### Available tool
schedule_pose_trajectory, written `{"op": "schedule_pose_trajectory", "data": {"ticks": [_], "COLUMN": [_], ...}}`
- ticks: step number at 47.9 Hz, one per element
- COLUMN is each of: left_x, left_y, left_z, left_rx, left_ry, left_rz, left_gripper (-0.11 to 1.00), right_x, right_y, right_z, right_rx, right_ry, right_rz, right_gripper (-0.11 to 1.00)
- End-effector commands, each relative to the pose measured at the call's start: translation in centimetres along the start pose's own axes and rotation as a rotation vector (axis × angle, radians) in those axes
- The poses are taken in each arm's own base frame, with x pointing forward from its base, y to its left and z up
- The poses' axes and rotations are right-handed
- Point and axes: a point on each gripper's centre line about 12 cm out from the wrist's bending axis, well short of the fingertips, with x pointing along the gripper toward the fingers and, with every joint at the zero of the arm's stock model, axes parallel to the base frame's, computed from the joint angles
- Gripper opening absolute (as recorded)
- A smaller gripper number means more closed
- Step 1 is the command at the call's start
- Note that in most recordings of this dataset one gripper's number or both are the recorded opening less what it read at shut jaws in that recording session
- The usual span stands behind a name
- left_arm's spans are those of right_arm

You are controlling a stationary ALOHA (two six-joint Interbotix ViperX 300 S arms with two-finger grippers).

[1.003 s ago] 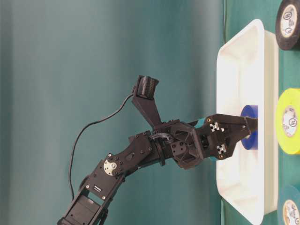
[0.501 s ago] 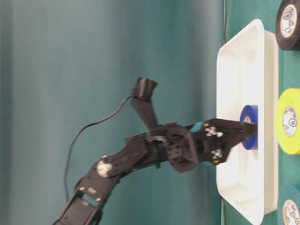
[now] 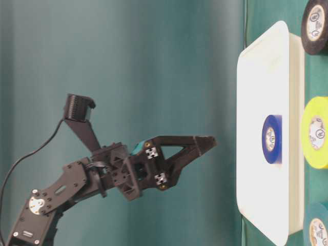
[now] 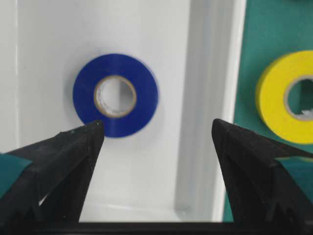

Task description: Place the tape from the fixed location into the white case.

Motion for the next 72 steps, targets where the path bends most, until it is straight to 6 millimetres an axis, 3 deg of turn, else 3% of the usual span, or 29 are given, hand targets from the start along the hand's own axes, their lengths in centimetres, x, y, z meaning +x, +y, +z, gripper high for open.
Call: {"op": "schedule_pose_trajectory", "data": {"ticks": [1,27,72], "left_x": [-2.6,-7.5,-7.5], "left_y": [0.2,-0.4,-0.7], "left_z": [1.2,2.0,1.9], "left_rx": [-0.003,0.003,0.001], "left_ry": [-0.060,-0.155,-0.153], "left_rz": [0.012,0.025,0.020], "left_gripper": [0.85,0.85,0.85], "right_x": [0.2,0.2,0.2], "right_y": [0.0,0.0,0.0], "right_z": [1.1,1.2,1.4], "right_rx": [-0.003,-0.003,0.000], "right_ry": [-0.028,-0.031,-0.035], "right_rz": [-0.002,-0.002,-0.002], "right_gripper": [0.00,0.00,0.00]}}
